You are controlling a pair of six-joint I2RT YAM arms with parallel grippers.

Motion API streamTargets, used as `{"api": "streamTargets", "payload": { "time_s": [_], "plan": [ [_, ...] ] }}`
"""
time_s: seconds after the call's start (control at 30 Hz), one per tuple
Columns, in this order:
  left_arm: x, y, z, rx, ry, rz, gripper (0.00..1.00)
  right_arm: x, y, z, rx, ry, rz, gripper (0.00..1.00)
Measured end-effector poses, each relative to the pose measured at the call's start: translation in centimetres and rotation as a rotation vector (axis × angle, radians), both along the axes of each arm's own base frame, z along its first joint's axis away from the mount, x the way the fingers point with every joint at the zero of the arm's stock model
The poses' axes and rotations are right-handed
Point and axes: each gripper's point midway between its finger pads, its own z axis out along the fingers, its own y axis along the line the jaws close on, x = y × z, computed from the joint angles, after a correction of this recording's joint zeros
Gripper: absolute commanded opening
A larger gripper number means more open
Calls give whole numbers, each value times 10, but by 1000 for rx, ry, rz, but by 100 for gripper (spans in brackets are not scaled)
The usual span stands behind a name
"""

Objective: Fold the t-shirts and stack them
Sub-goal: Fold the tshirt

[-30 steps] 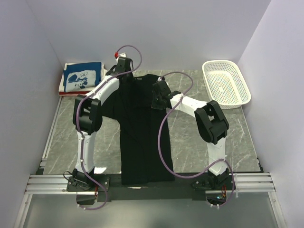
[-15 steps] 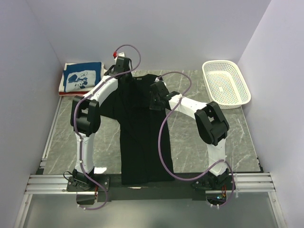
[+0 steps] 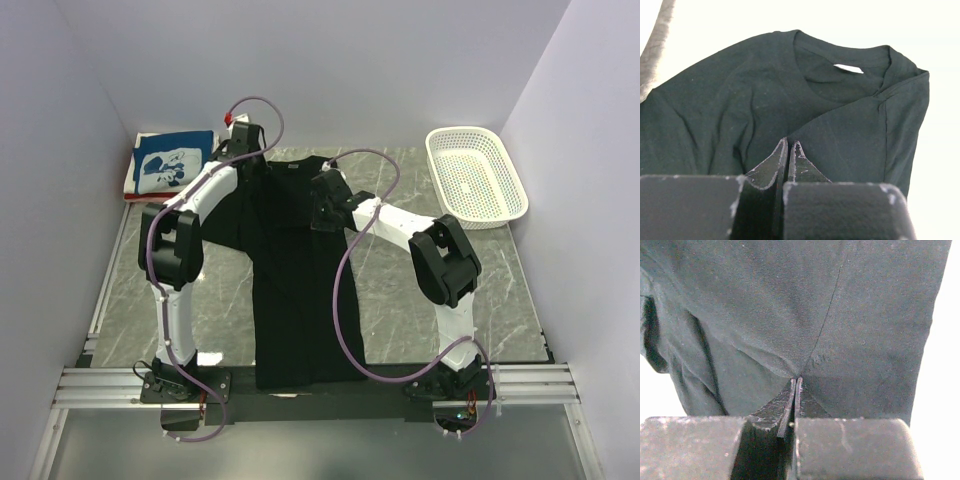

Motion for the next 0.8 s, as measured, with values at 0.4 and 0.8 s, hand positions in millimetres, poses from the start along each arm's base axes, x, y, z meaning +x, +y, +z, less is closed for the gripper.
{"api": "streamTargets", "payload": {
  "time_s": [0.4,0.8],
  "plan": [
    [-13,12,-16,9,36,14,0,-3,8,-6,-9,14,17,0],
    [-14,23,-14,5,31,30,0,-4,14,-12,-12,23,28,0]
  ]
}}
